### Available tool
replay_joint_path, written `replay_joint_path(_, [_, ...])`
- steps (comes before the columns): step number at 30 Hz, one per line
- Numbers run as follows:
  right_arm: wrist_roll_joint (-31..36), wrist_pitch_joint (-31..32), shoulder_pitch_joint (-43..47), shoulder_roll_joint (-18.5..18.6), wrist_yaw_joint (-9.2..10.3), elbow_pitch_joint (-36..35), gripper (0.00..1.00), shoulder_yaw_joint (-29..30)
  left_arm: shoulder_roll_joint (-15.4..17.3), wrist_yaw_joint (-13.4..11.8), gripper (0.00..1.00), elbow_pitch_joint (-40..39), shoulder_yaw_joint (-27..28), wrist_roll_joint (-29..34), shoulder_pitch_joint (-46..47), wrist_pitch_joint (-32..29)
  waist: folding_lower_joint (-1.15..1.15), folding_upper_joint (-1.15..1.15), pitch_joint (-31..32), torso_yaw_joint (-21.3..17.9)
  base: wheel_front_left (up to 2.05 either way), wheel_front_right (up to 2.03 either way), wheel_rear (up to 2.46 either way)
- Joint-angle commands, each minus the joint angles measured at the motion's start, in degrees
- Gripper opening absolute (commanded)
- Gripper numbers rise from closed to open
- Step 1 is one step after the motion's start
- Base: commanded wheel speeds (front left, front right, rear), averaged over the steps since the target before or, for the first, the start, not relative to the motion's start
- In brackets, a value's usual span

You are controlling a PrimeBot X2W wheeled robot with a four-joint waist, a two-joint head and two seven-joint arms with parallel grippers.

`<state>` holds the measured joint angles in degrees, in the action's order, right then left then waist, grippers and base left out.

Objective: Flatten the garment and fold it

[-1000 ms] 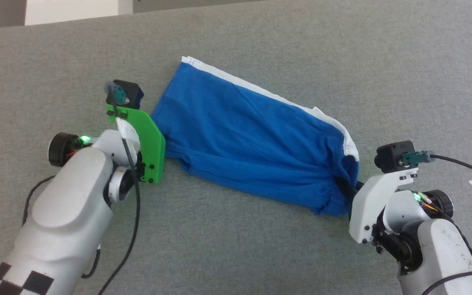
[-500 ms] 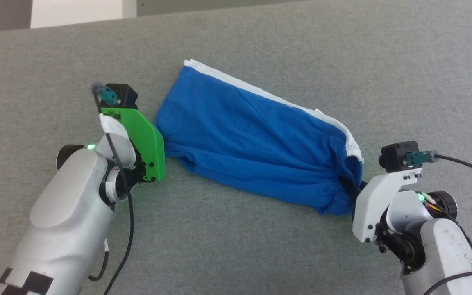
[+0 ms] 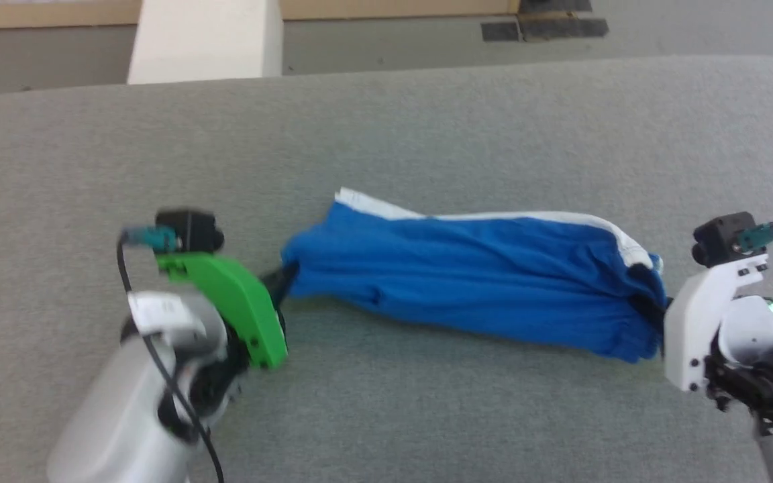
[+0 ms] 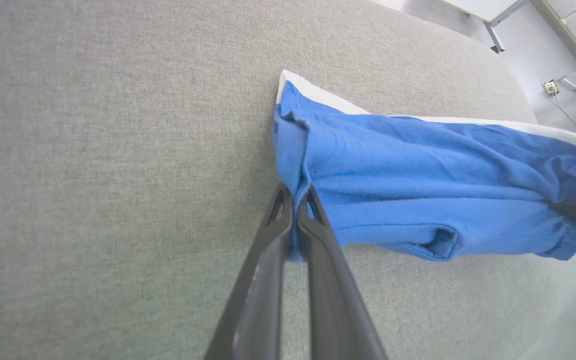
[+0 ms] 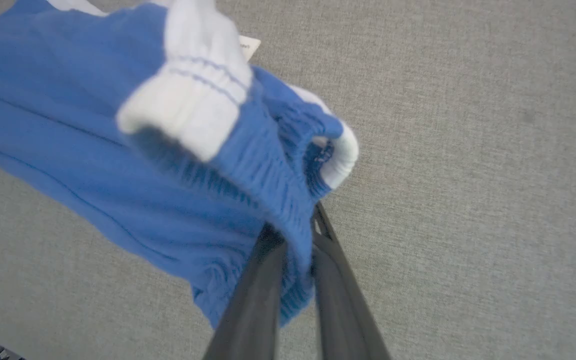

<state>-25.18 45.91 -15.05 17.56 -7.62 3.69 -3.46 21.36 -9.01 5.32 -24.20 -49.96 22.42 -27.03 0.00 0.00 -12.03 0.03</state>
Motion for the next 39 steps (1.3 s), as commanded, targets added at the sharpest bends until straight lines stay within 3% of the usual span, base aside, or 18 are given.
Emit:
replay_joint_path(1, [-1.42, 1.12, 1.19, 1.75, 0.13, -0.25, 0.00, 0.07, 0.51, -1.24, 0.00, -1.85, 0.26, -0.18, -3.11, 0.64, 0.00, 0.00, 1.95, 2.09, 0.00, 0.00, 0.00])
replay_joint_path(5, [-4.09, 4.27, 4.07, 5.62, 0.13, 0.76, 0.00, -1.45, -0.69, -4.25, 0.00, -6.33, -2.32, -1.52, -14.15, 0.08, 0.00, 0.00, 2.82, 3.55, 0.00, 0.00, 0.00])
replay_joint_path(10, [-3.48, 4.22, 5.06, 5.36, 0.13, 3.01, 0.00, -1.85, -2.24, -5.06, 0.00, -3.81, -4.01, -2.21, -17.33, -0.27, 0.00, 0.00, 3.02, 4.09, 0.00, 0.00, 0.00])
replay_joint_path(12, [-3.26, 2.58, 5.09, 4.77, 0.13, 3.68, 0.18, -2.22, -2.93, -4.99, 0.00, -2.80, -4.21, -2.54, -17.50, -0.07, 0.00, 0.00, 3.19, 3.98, 0.00, 0.00, 0.00])
replay_joint_path(13, [-3.09, 1.98, 5.23, 4.63, 0.13, 4.19, 1.00, -2.47, -3.12, -4.94, 0.63, -2.34, -4.29, -2.58, -17.44, 0.00, 0.00, 0.00, 3.35, 3.91, 0.00, 0.00, 0.00])
replay_joint_path(14, [-3.04, 1.46, 5.30, 4.55, 0.13, 4.52, 1.00, -2.66, -3.17, -4.92, 1.00, -2.05, -4.32, -2.55, -17.28, 0.04, 0.00, 0.00, 3.56, 3.81, 0.00, 0.00, 0.00])
replay_joint_path(19, [-2.95, -2.63, 6.29, 3.79, 0.13, 4.13, 1.00, -0.30, -1.93, -5.31, 1.00, -2.87, -2.75, -1.51, -15.12, 1.30, 0.00, 0.00, 5.12, 3.66, 0.00, 0.00, 0.00])
replay_joint_path(22, [-2.77, -5.01, 8.25, 0.86, 0.13, 1.19, 1.00, 4.28, -1.02, -4.86, 1.00, -4.95, 0.09, -0.42, -13.28, 5.45, 0.00, 0.00, 5.97, 3.70, 0.00, 0.00, 0.00])
replay_joint_path(26, [0.79, -5.56, 12.20, -4.68, 0.13, -4.37, 1.00, 9.57, 0.94, -2.96, 1.00, -6.29, 3.68, 5.29, -10.83, 17.45, 0.00, 0.00, 6.29, 3.49, 0.00, 0.00, 0.00])
replay_joint_path(30, [6.52, -3.98, 13.67, -10.16, 0.13, -8.03, 1.00, 13.31, 2.43, -1.01, 1.00, -4.83, 5.67, 14.29, -9.50, 35.21, 0.00, 0.00, 5.70, 3.03, 0.00, 0.00, 0.00])
replay_joint_path(33, [9.38, -2.76, 12.63, -12.21, 0.13, -8.04, 1.00, 14.12, 1.90, -1.04, 1.00, -3.20, 6.22, 19.37, -9.65, 41.22, 0.00, 0.00, 4.94, 2.81, 0.00, 0.00, 0.00])
replay_joint_path(39, [14.90, -0.66, 8.13, -13.64, 0.13, -3.15, 1.00, 14.13, -3.27, 0.26, 1.00, -6.96, 11.25, 27.67, -10.72, 42.00, 0.00, 0.00, 2.38, 2.92, 0.00, 0.00, 0.00])
